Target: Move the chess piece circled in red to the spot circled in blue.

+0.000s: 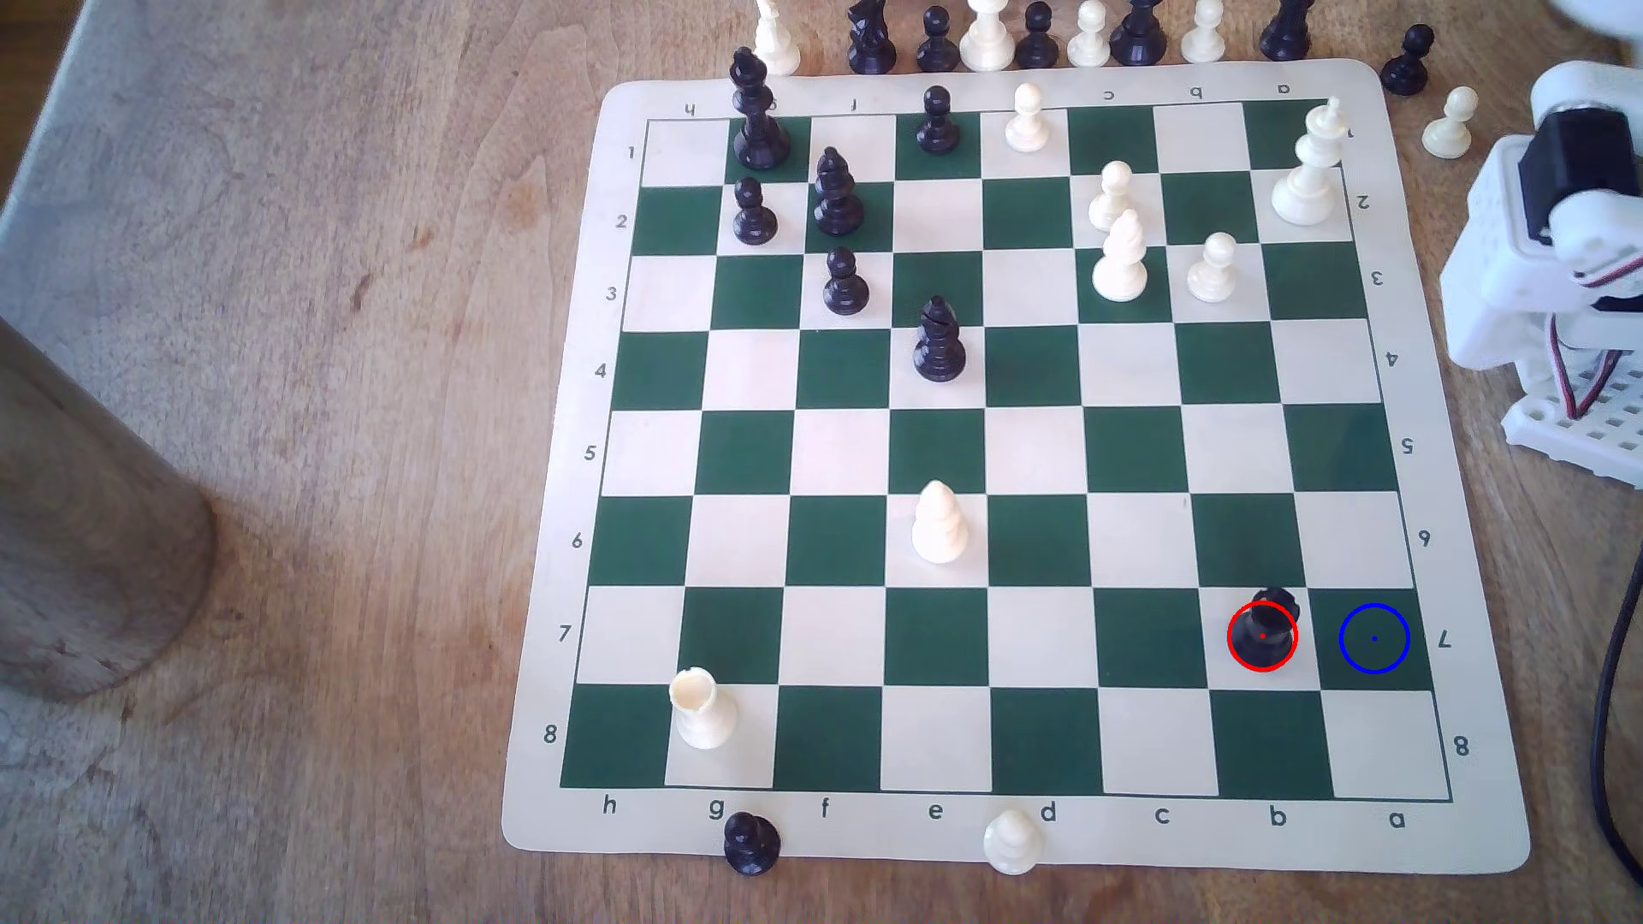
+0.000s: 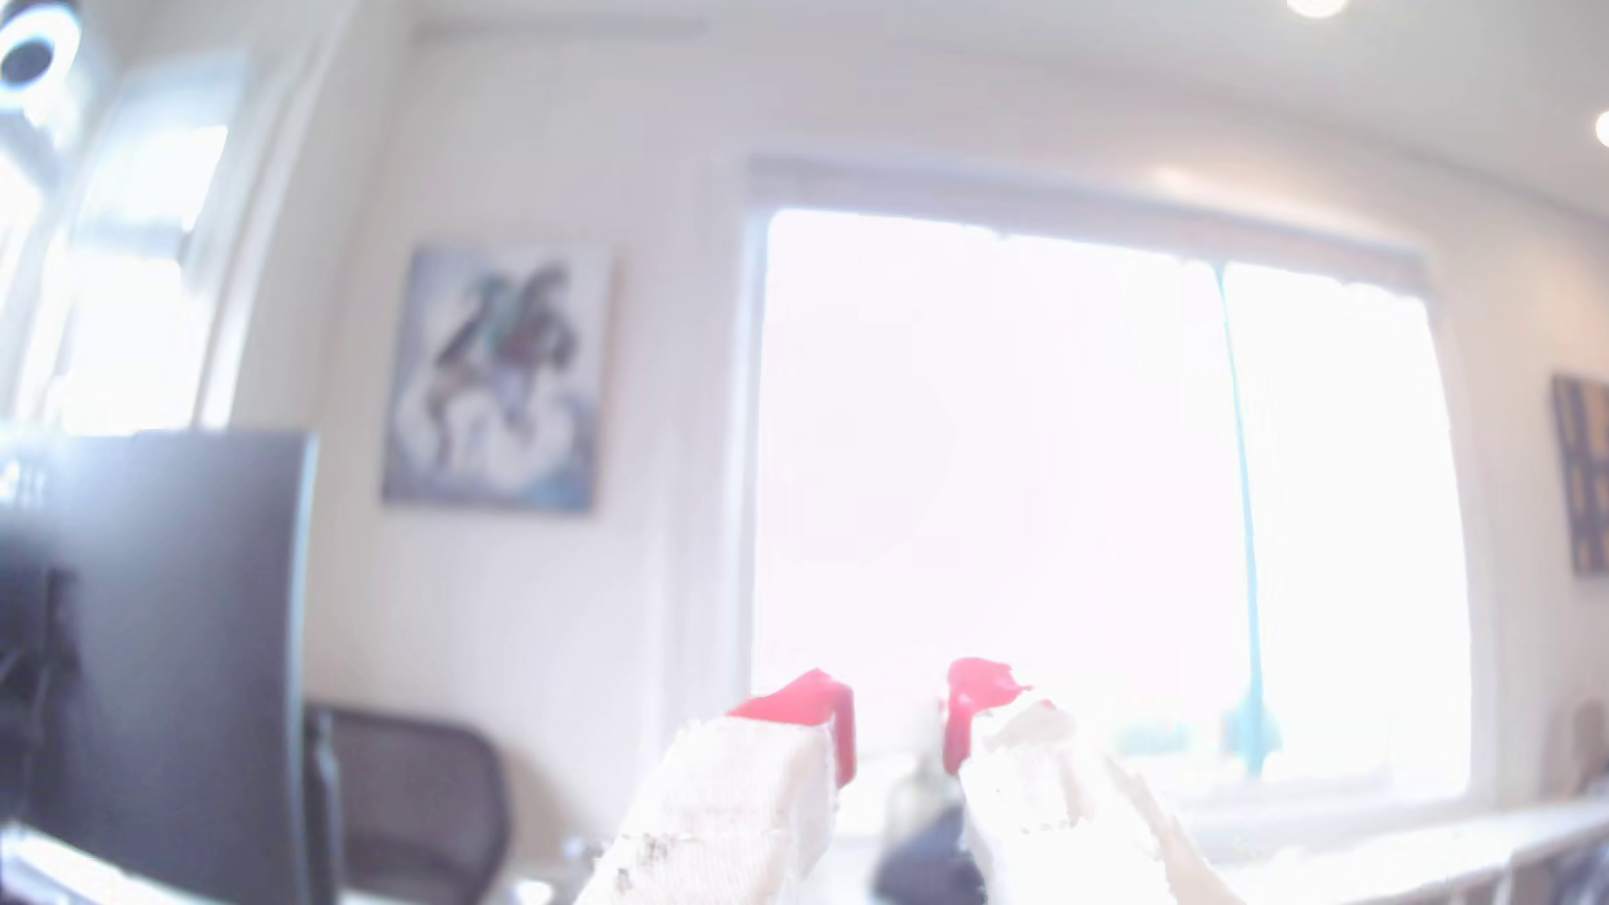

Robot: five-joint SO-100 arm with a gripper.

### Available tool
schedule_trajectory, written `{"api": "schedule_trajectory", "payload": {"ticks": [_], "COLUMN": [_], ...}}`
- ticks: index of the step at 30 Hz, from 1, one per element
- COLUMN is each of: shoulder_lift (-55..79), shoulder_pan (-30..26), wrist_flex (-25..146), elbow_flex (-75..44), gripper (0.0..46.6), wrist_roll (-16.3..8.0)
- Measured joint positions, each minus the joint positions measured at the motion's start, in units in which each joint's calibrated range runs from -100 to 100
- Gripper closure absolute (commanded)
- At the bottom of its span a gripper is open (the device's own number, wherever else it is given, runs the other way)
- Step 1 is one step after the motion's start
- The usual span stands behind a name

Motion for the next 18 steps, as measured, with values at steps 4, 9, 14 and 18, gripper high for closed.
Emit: {"api": "schedule_trajectory", "payload": {"ticks": [4, 9, 14, 18], "shoulder_lift": [5.1, 15.7, 23.1, 25.1], "shoulder_pan": [-6.0, -10.4, -14.3, -16.0], "wrist_flex": [27.5, 55.9, 72.1, 80.9], "elbow_flex": [-15.0, -33.2, -42.7, -43.9], "gripper": [40.4, 36.5, 33.1, 27.2], "wrist_roll": [-0.1, -2.5, -4.2, -4.4]}}
